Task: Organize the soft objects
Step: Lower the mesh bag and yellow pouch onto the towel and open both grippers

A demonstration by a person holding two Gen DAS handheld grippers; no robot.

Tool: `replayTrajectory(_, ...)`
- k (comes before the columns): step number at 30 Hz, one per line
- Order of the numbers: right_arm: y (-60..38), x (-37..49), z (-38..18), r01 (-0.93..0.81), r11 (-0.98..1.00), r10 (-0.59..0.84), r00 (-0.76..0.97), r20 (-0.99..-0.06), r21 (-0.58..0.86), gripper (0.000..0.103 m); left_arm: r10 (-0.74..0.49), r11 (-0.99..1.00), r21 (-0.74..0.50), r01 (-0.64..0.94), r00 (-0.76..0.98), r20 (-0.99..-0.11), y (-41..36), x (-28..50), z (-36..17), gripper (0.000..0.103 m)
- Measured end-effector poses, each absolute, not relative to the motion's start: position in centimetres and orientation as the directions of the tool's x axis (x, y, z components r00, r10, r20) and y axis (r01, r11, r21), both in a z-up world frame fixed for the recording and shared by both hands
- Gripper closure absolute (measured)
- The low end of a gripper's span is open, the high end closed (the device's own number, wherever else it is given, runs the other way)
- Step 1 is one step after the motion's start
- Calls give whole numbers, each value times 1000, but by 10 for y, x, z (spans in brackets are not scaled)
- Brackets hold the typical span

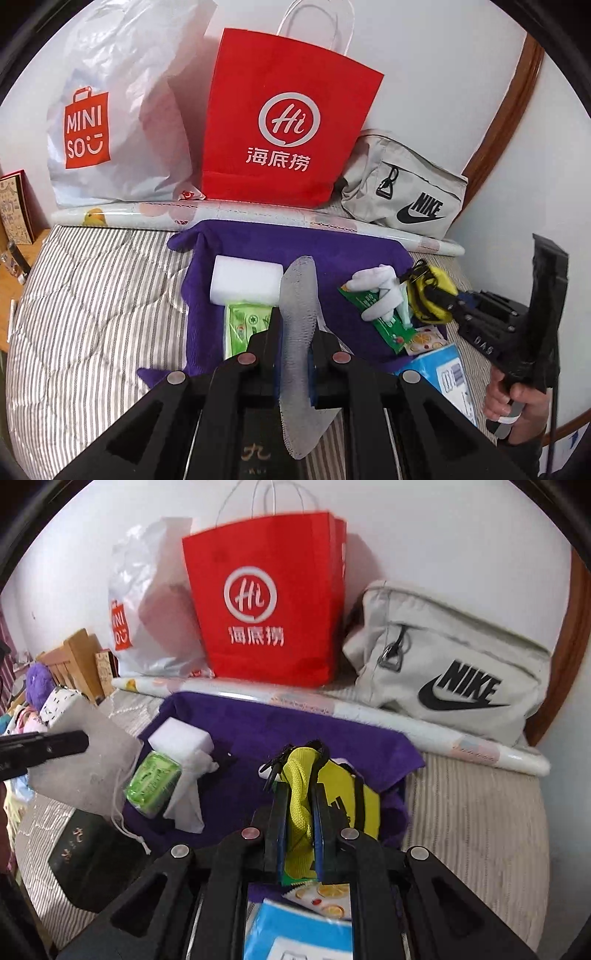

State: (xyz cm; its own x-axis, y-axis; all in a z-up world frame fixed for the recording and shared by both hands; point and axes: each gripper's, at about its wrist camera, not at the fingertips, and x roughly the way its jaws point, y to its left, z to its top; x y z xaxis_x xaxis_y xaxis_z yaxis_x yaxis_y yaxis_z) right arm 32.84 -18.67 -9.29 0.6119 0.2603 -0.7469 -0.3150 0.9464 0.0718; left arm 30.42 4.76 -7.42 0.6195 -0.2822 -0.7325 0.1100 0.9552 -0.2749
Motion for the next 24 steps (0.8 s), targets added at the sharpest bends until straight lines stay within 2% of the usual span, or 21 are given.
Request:
replayTrajectory(5, -173, 339, -113, -354, 932, 280, 560, -780, 80, 87, -279, 956, -273, 105, 603, -747, 47, 316, -84, 93)
replayTrajectory(12, -173, 345, -129, -376, 912, 350, 497, -794, 166, 83, -304, 950, -289, 123, 586, -751, 41, 329, -89, 93)
replayTrajectory(13, -174, 345, -132, -375, 910, 356, 487, -798, 177, 77, -309, 948, -290, 129, 587, -748, 40, 330, -89, 93)
replayTrajectory(15, -176, 345, -133, -370, 911, 358, 483, -799, 184, 75, -309, 949, -282, 141, 590, -746, 37, 333, -87, 93)
replayTrajectory(16, -178, 345, -133, -371, 907, 371, 482, -794, 199, 71, -308, 950, -276, 146, 591, -745, 35, 335, -86, 93)
replayTrajectory(17, -180, 345, -134, -375, 901, 388, 474, -791, 217, 61, -307, 950, -273, 149, 590, -747, 33, 338, -87, 93)
replayTrajectory(19, -181, 346, -135, -376, 892, 413, 451, -791, 252, 54, -304, 952, -266, 152, 579, -756, 29, 344, -90, 93)
replayTrajectory(24, -183, 341, -125, -391, 876, 448, 446, -774, 282, 50, -317, 948, -270, 167, 564, -762, 21, 354, -97, 93)
